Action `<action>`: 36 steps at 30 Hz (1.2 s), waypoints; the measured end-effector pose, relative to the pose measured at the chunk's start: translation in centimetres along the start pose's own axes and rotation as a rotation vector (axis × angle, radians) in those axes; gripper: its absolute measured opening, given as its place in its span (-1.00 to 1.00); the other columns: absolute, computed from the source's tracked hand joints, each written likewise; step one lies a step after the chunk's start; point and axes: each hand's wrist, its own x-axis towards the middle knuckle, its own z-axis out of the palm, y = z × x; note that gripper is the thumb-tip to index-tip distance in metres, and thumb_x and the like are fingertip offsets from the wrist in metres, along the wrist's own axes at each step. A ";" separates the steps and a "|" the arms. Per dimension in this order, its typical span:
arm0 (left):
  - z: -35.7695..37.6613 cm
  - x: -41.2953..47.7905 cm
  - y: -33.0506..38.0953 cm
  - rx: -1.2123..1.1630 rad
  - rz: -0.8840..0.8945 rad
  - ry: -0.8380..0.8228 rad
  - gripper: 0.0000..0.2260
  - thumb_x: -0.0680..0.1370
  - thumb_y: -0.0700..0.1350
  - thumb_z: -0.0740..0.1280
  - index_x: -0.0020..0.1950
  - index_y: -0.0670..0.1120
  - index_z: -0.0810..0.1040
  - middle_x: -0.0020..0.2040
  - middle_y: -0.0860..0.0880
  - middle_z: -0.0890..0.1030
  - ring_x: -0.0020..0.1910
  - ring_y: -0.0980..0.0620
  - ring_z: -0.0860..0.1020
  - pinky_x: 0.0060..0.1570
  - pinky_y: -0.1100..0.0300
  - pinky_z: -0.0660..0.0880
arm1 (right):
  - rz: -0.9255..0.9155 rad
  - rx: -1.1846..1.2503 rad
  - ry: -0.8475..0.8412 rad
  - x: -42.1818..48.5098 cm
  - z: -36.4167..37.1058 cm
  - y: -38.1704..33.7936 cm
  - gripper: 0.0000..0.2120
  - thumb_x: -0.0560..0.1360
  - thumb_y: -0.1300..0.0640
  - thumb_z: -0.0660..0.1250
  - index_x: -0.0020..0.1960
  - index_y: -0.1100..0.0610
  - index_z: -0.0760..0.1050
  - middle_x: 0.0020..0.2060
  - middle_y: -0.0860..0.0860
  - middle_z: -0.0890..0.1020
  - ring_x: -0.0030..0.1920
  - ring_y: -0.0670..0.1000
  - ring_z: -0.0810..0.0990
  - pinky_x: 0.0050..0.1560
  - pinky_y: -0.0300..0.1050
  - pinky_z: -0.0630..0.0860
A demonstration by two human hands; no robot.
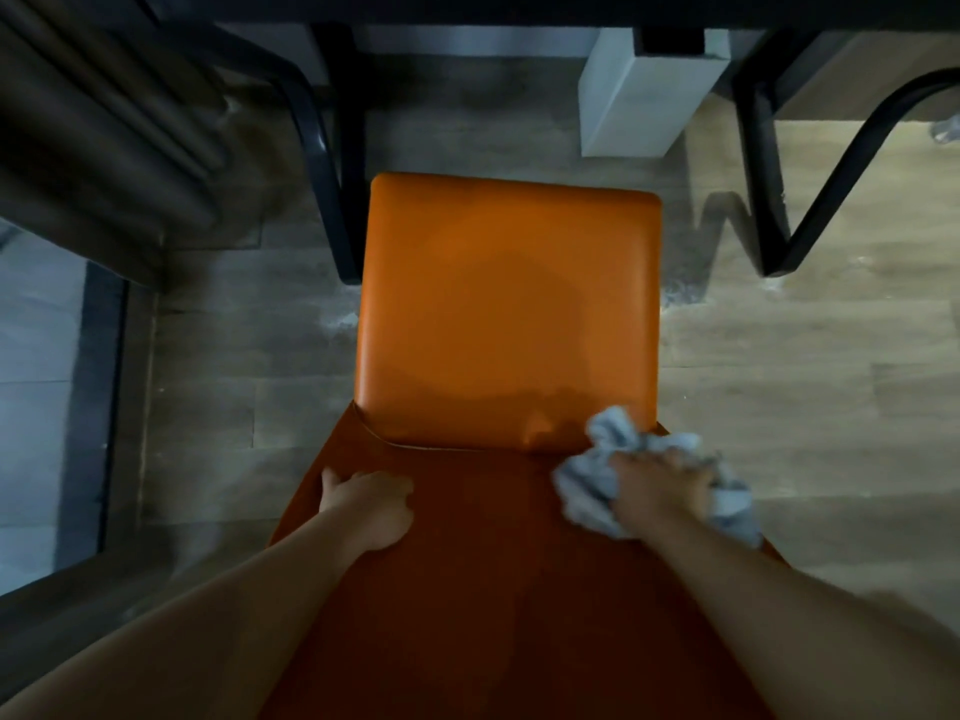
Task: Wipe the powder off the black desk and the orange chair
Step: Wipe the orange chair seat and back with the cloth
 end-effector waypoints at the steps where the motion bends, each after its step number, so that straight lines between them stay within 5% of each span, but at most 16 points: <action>1: -0.1 -0.2 -0.4 0.013 0.010 0.014 -0.66 0.57 -0.02 0.08 0.33 0.10 0.40 0.29 0.02 0.48 0.32 -0.03 0.37 0.41 -0.21 -0.02 | 0.091 -0.044 0.015 0.5 -0.3 1.8 -0.69 0.53 -0.10 0.09 0.25 -0.16 0.37 0.30 -0.03 0.44 0.34 0.13 0.30 0.23 0.24 0.24; 5: -0.7 -0.8 -2.2 -0.009 0.017 0.080 -0.69 0.55 -0.01 0.11 0.28 0.14 0.43 0.27 0.04 0.50 0.30 -0.01 0.39 0.33 -0.03 0.17 | 0.065 -0.022 -0.017 -1.3 -0.8 -0.6 -0.67 0.51 -0.06 0.18 0.26 -0.13 0.38 0.32 0.00 0.43 0.35 0.16 0.28 0.15 0.18 0.28; 11: -0.8 -1.2 -4.0 -0.180 0.009 0.180 -0.67 0.55 -0.05 0.15 0.30 0.06 0.43 0.32 -0.04 0.48 0.30 -0.05 0.41 0.28 0.04 0.35 | -0.407 0.379 -0.069 -5.8 -1.6 -9.5 -0.59 0.51 -0.05 0.14 0.35 -0.20 0.24 0.36 -0.04 0.38 0.33 0.15 0.31 0.25 0.16 0.29; 14: -0.7 -1.5 -4.6 -0.245 -0.017 0.165 -0.65 0.55 -0.09 0.14 0.33 0.01 0.42 0.35 -0.05 0.43 0.34 -0.06 0.36 0.28 0.03 0.36 | -0.197 0.488 -0.090 -3.8 -1.3 -4.8 -0.64 0.56 -0.19 -0.03 0.34 -0.26 0.23 0.32 -0.05 0.42 0.30 0.14 0.38 0.26 0.15 0.31; 17: -0.6 -1.7 -4.7 -0.282 -0.051 0.185 -0.67 0.54 -0.11 0.11 0.29 0.00 0.44 0.34 -0.05 0.38 0.32 -0.08 0.34 0.22 0.06 0.38 | 0.136 0.047 -0.088 -2.0 -1.3 -0.3 -0.66 0.57 -0.08 0.08 0.33 -0.17 0.27 0.39 0.02 0.34 0.37 0.15 0.27 0.23 0.19 0.30; 19: -0.6 -1.8 -4.8 -0.341 -0.086 0.200 -0.69 0.54 -0.14 0.11 0.25 -0.02 0.46 0.32 -0.07 0.37 0.27 -0.12 0.39 0.17 0.05 0.41 | 0.174 0.032 -0.088 -2.5 -1.8 -1.5 -0.65 0.55 -0.06 0.11 0.33 -0.15 0.31 0.40 0.04 0.32 0.40 0.17 0.21 0.21 0.20 0.27; 23: -0.9 -1.8 -5.2 -0.512 -0.126 0.249 -0.75 0.53 -0.18 0.14 0.14 -0.05 0.52 0.24 -0.12 0.47 0.08 -0.09 0.48 -0.04 0.16 0.39 | -0.108 0.354 -0.118 -5.4 -1.9 -11.5 -0.65 0.56 -0.07 0.08 0.33 -0.13 0.34 0.37 0.03 0.39 0.37 0.17 0.31 0.24 0.16 0.25; 28: -1.2 -2.0 -5.5 -0.716 -0.166 0.330 -0.74 0.59 -0.10 0.15 0.21 -0.06 0.53 0.17 -0.13 0.58 0.12 -0.09 0.53 0.02 0.17 0.42 | -0.467 0.625 -0.225 -6.9 -4.1 -17.1 -0.62 0.51 0.01 0.18 0.31 -0.23 0.28 0.34 -0.03 0.36 0.33 0.14 0.29 0.20 0.08 0.29; 30: -1.4 -2.1 -6.0 -0.809 -0.180 0.339 -0.71 0.58 -0.17 0.13 0.25 -0.07 0.52 0.22 -0.15 0.55 0.13 -0.12 0.53 0.04 0.15 0.45 | -0.416 0.703 -0.301 -5.6 -3.5 -14.0 -0.65 0.54 -0.12 0.12 0.33 -0.27 0.28 0.34 -0.01 0.40 0.31 0.13 0.37 0.21 0.00 0.35; 32: -1.4 -2.0 -6.9 -0.869 -0.183 0.307 -0.65 0.58 -0.21 0.10 0.31 -0.04 0.49 0.23 -0.14 0.55 0.08 -0.10 0.56 -0.07 0.17 0.48 | -0.162 0.686 -0.284 -4.5 -2.7 -10.4 -0.60 0.52 -0.29 0.05 0.34 -0.29 0.26 0.32 -0.01 0.42 0.30 0.14 0.41 0.23 0.07 0.40; 34: -1.2 -2.0 -7.7 -0.947 -0.143 0.276 -0.69 0.60 -0.18 0.10 0.26 -0.02 0.52 0.11 -0.09 0.61 -0.06 -0.04 0.59 -0.18 0.21 0.48 | 0.072 0.359 -0.216 -4.5 -2.3 -9.1 -0.62 0.55 -0.19 0.08 0.36 -0.23 0.25 0.37 0.02 0.37 0.36 0.14 0.31 0.26 0.15 0.31; 36: -1.1 -2.2 -8.6 -0.986 -0.100 0.260 -0.75 0.62 -0.17 0.12 0.17 -0.02 0.56 -0.04 -0.03 0.62 -0.18 0.01 0.57 -0.23 0.23 0.45 | 0.047 0.232 -0.159 -5.5 -2.7 -11.0 -0.63 0.57 -0.07 0.08 0.37 -0.16 0.23 0.40 0.04 0.33 0.40 0.14 0.25 0.27 0.14 0.28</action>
